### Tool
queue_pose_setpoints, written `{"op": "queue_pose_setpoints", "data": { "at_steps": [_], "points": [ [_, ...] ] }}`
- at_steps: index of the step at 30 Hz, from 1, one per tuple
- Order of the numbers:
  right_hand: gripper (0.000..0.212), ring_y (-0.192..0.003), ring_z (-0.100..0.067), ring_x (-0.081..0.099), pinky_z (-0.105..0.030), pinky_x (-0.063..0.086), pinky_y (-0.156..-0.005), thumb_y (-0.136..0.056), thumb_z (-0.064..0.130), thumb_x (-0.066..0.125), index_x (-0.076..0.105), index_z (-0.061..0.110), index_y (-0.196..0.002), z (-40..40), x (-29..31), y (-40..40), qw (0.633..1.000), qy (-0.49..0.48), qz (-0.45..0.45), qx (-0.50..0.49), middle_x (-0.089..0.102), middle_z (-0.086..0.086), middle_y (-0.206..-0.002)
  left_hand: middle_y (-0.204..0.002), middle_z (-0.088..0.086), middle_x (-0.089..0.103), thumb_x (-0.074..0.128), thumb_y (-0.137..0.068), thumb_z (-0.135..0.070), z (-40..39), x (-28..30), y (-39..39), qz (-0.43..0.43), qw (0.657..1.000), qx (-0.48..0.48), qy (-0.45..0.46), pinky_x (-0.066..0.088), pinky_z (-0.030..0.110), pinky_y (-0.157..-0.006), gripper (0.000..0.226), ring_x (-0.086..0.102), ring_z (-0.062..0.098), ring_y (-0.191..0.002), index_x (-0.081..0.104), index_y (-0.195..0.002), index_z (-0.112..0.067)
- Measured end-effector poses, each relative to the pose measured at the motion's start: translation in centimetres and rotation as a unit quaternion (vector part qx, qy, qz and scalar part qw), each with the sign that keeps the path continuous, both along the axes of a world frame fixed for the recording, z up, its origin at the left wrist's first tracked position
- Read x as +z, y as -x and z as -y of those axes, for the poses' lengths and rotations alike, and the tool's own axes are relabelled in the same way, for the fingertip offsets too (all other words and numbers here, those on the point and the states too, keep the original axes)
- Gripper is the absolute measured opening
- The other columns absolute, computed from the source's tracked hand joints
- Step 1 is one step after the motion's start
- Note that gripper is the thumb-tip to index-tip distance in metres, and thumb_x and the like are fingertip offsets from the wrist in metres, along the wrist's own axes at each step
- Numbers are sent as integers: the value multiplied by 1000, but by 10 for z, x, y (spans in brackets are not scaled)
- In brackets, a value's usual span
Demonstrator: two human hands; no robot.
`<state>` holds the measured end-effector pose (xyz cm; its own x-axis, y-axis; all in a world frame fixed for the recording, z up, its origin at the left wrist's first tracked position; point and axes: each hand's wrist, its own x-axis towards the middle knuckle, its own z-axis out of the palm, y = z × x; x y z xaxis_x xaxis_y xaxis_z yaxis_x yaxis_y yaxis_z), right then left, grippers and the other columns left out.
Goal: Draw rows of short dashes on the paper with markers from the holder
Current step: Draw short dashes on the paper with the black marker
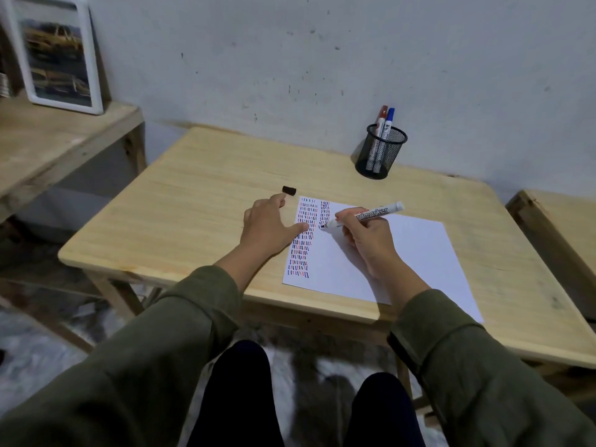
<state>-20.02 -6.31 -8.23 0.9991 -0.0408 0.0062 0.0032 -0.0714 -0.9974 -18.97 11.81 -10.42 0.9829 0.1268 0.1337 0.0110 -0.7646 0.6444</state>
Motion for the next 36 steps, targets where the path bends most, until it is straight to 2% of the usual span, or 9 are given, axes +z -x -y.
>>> {"op": "queue_pose_setpoints", "data": {
  "at_steps": [3,8,15,20,26,31,36],
  "points": [
    [10,-50,5,54,-9,40,-52,-86,14,61,69,8,-82,0,-2,0,1000,30,6,-2,61,14,-52,-138,-2,52,69,-73,-52,0,1,1,1,1000,2,1,25,34,-109,83,37,19,-133,36,-141,-17],
    [12,-54,6,55,-9,41,-54,-85,17,64,70,8,-83,1,-3,1,999,48,13,2,65,3,-70,-139,-1,52,69,-73,-51,1,1,2,8,1000,0,3,24,34,-110,84,36,19,-134,35,-142,-16],
    [10,-72,-4,59,-13,43,-61,-86,20,63,71,16,-80,0,-2,3,997,75,19,14,68,3,-79,-138,-2,53,70,-73,-50,1,1,1,8,1000,1,1,24,35,-110,84,36,19,-133,35,-142,-17],
    [13,-73,-11,58,-23,45,-67,-85,20,60,71,16,-78,1,-3,2,995,94,11,17,68,2,-79,-138,-1,53,70,-72,-52,1,1,1,10,1000,2,1,25,35,-109,85,37,19,-133,36,-142,-17],
    [13,-67,-7,56,-20,42,-63,-85,19,62,71,10,-83,1,-3,1,997,79,6,10,66,3,-73,-138,-1,53,70,-72,-52,1,1,1,9,1000,3,-2,26,35,-109,85,38,20,-133,36,-142,-16],
    [10,-56,-5,51,-14,41,-56,-86,16,64,70,10,-83,2,-2,0,999,33,-5,4,59,7,-57,-139,-1,52,69,-73,-53,1,2,1,5,1000,5,-5,27,36,-109,85,38,20,-133,35,-142,-17],
    [8,-52,-9,46,-20,37,-56,-83,9,65,70,13,-78,5,3,-9,999,-51,-16,-5,53,-3,-58,-135,-2,56,67,-76,-49,1,4,-4,2,1000,18,19,28,37,-108,76,40,20,-131,39,-139,-17]
  ]
}}
